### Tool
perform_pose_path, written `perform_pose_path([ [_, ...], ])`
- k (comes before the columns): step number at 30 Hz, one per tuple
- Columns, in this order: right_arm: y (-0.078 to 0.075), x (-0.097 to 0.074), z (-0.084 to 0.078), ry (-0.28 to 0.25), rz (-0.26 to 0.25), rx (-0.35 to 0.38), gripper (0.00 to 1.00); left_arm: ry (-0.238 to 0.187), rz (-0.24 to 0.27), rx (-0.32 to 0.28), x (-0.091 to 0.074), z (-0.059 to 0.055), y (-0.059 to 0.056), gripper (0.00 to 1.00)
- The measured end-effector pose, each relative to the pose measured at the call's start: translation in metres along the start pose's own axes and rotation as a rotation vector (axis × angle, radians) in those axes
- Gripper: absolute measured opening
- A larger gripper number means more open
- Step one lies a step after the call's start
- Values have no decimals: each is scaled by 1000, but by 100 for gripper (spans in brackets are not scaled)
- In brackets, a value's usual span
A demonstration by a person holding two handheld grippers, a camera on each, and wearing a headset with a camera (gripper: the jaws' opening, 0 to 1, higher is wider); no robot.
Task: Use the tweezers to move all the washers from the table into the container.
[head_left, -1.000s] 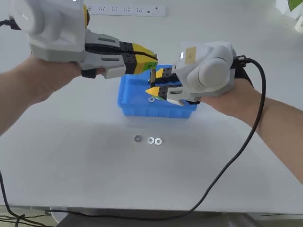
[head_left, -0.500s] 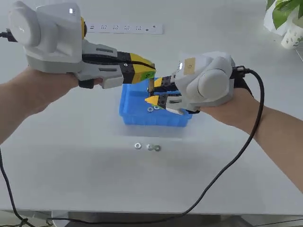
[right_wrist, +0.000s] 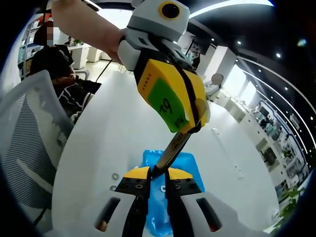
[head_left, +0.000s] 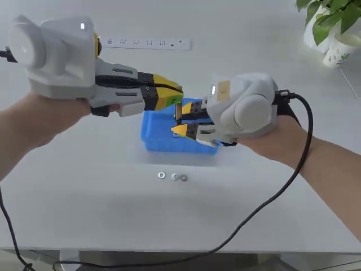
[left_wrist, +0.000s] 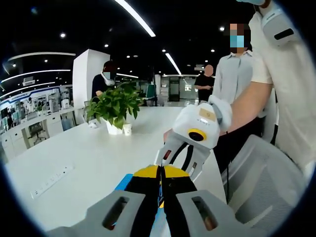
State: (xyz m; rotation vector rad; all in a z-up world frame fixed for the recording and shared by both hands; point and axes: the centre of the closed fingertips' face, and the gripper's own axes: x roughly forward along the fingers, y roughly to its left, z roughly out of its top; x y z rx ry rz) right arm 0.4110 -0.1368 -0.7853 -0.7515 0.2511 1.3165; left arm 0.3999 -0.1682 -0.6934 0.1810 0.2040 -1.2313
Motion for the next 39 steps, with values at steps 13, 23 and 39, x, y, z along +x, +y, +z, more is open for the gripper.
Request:
perform_pose_path([
  [13, 31, -5, -10, 7, 21, 25, 13, 6, -21, -31, -1, -18, -21, 3],
  [23, 50, -5, -24, 11, 41, 52, 12, 21, -42, -60, 6, -37, -31, 3],
  [39, 68, -2, -40, 11, 63, 74, 12, 51, -78, -53, 17, -54, -50, 3],
])
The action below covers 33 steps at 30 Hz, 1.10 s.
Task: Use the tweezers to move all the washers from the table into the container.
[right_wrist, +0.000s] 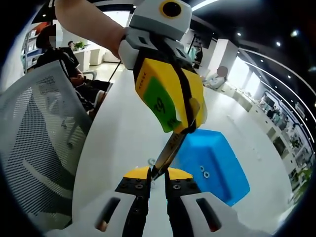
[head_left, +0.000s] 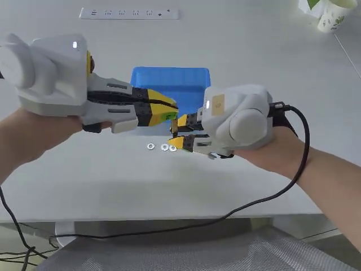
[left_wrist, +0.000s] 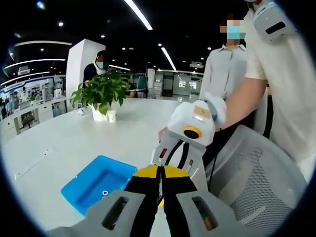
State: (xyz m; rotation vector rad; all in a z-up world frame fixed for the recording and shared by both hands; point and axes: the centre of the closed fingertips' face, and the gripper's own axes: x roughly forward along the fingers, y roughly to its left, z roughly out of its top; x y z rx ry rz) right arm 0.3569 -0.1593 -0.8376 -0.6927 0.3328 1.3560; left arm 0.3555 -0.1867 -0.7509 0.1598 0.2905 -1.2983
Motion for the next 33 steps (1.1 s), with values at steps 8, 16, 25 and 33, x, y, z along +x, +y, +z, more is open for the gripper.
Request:
perform_pose_path([
  [8, 5, 5, -4, -3, 10, 7, 12, 15, -18, 6, 1, -8, -5, 4],
  [16, 8, 11, -11, 5, 19, 10, 12, 21, -31, -17, 3, -16, -7, 4],
  [25, 10, 14, -19, 5, 27, 24, 12, 28, -28, -26, 7, -22, -8, 4],
  [33, 9, 17, -20, 3, 33, 26, 12, 37, -28, -26, 9, -24, -8, 4],
])
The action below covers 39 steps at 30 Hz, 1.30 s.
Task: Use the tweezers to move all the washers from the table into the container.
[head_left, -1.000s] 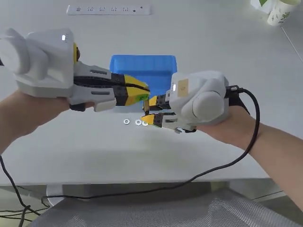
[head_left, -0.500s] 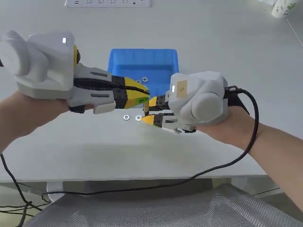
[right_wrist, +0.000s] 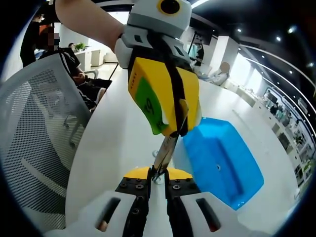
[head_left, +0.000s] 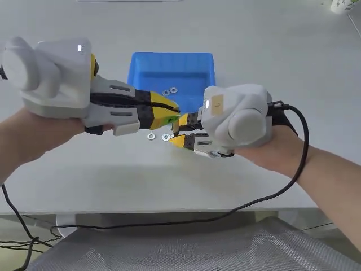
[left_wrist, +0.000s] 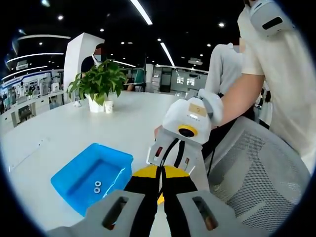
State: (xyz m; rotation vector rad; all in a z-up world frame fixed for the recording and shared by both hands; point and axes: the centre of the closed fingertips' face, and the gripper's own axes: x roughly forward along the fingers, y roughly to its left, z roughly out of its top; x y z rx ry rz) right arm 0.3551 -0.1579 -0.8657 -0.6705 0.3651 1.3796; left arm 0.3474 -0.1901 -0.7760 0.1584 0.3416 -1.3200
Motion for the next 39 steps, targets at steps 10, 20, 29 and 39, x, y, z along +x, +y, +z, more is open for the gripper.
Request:
perform_pose_path([
  [10, -3, 1, -1, -9, 2, 13, 12, -10, 2, -9, 2, 1, 4, 4],
  [20, -4, -1, -3, -7, -4, 13, 12, -8, -3, -10, 5, 3, 3, 4],
  [29, -6, -2, -3, -7, -8, 15, 12, -8, 1, -12, 6, 3, 5, 4],
  [39, -5, 0, -4, -16, -4, 33, 12, -11, 7, -20, 6, 2, 6, 4],
])
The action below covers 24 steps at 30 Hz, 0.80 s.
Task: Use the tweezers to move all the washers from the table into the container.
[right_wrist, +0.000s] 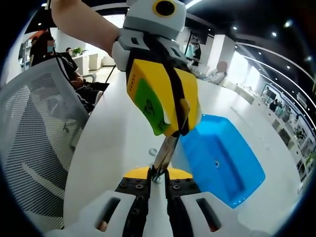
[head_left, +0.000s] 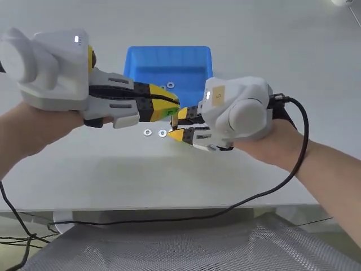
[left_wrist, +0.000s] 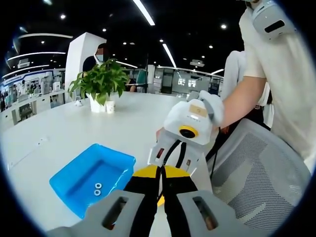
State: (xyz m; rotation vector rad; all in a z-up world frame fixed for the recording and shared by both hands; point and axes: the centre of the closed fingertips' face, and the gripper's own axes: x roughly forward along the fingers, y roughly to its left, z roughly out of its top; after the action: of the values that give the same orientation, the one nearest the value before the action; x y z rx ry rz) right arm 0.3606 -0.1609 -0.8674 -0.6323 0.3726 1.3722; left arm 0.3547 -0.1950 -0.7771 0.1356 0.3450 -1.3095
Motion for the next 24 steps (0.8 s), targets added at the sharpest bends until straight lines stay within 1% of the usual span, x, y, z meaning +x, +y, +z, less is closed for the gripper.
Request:
perform_pose_path([
  [5, 1, 1, 0, 1, 4, 6, 12, 1, 1, 1, 0, 0, 0, 4],
  [10, 0, 2, -1, -3, -1, 13, 12, -7, 3, -3, 0, 0, 2, 4],
  [24, 0, 2, -2, 3, 7, 2, 12, -8, 1, -4, 0, -1, 6, 4],
])
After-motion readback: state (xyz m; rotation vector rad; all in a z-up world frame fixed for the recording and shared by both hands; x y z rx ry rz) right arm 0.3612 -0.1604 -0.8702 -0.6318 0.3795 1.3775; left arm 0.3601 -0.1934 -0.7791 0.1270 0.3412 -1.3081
